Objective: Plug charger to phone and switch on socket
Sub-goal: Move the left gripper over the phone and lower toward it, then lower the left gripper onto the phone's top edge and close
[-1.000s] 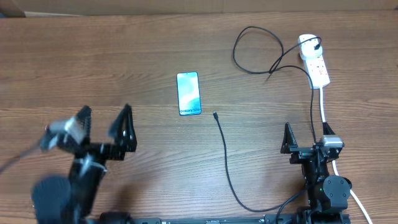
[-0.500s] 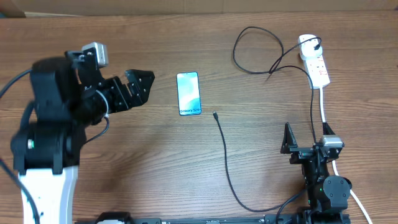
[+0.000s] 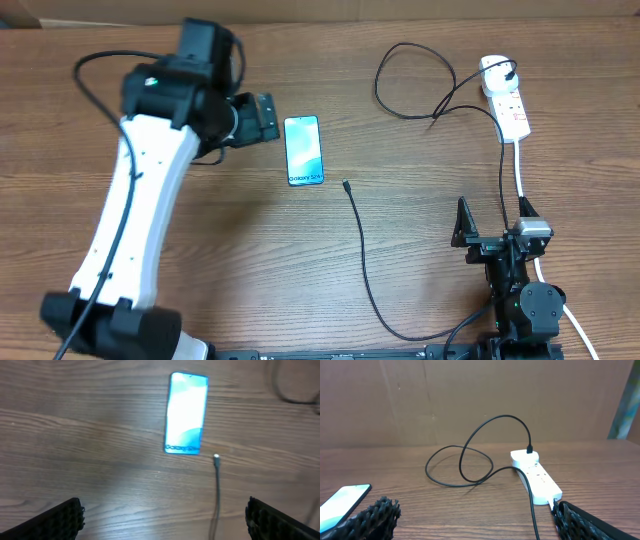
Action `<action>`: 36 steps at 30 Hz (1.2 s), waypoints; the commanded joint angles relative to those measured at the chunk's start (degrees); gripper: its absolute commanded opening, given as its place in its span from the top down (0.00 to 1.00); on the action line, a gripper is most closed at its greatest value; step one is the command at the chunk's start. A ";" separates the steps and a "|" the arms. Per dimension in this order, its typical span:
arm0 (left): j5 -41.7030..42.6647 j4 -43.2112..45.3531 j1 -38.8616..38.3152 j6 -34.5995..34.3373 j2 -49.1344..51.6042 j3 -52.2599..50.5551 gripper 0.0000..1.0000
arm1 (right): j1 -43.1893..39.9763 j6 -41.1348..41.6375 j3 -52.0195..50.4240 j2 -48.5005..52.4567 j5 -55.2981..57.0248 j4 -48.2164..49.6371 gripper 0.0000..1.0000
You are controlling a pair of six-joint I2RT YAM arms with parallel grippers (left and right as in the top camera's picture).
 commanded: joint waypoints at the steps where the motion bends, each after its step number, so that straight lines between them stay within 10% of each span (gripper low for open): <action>1: -6.75 0.63 -2.82 -4.50 3.02 1.66 0.00 | 0.48 -0.24 -0.59 -0.42 0.31 0.31 0.00; 36: -0.15 18.25 -8.02 -8.92 30.03 1.66 0.00 | 0.48 -0.26 -0.59 -0.42 0.31 0.31 0.00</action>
